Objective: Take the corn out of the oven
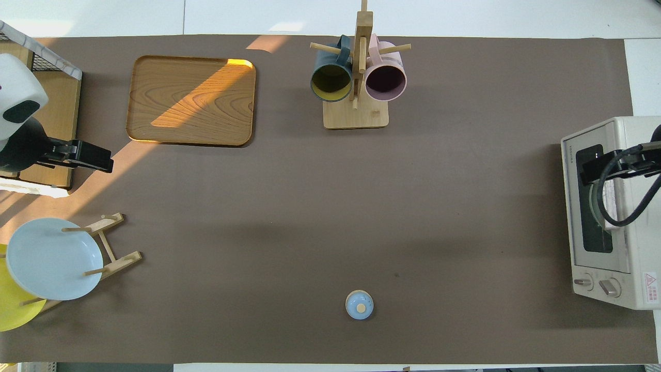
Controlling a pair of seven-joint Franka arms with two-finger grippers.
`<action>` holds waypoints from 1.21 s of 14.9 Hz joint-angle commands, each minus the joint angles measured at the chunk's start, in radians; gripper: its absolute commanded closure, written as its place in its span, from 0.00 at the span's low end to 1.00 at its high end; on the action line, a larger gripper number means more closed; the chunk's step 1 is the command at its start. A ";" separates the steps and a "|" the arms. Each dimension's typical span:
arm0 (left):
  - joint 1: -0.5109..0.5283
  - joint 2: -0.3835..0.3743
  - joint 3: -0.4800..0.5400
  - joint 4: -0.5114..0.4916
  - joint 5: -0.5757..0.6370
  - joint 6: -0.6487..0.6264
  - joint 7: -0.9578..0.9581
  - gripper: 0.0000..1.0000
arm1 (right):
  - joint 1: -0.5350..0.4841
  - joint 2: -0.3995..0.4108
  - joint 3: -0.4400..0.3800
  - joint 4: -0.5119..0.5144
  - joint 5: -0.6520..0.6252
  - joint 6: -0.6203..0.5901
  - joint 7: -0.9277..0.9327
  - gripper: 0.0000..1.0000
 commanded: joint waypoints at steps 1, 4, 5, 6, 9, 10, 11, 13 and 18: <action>0.010 -0.024 -0.007 -0.018 0.019 -0.009 0.013 0.00 | -0.007 0.009 0.001 0.016 0.025 0.004 0.014 0.00; 0.010 -0.024 -0.007 -0.018 0.019 -0.009 0.013 0.00 | -0.001 0.003 0.001 0.009 0.020 0.004 0.017 0.00; 0.010 -0.024 -0.007 -0.018 0.019 -0.009 0.013 0.00 | -0.002 -0.002 0.003 0.000 0.020 0.009 0.015 0.00; 0.010 -0.024 -0.007 -0.018 0.019 -0.009 0.011 0.00 | -0.004 -0.008 0.003 -0.021 0.022 0.017 0.015 0.00; 0.011 -0.024 -0.007 -0.018 0.019 -0.009 0.011 0.00 | -0.024 -0.035 0.001 -0.091 0.023 0.090 -0.023 0.28; 0.010 -0.024 -0.007 -0.018 0.019 -0.009 0.013 0.00 | -0.037 -0.061 0.001 -0.153 0.022 0.146 -0.041 0.88; 0.010 -0.024 -0.007 -0.018 0.019 -0.009 0.011 0.00 | -0.047 -0.089 0.000 -0.226 0.020 0.194 -0.049 1.00; 0.010 -0.024 -0.007 -0.018 0.019 -0.009 0.013 0.00 | -0.067 -0.141 -0.003 -0.375 -0.001 0.335 -0.075 1.00; 0.011 -0.024 -0.007 -0.018 0.019 -0.009 0.011 0.00 | -0.090 -0.075 -0.002 -0.405 -0.136 0.434 -0.121 1.00</action>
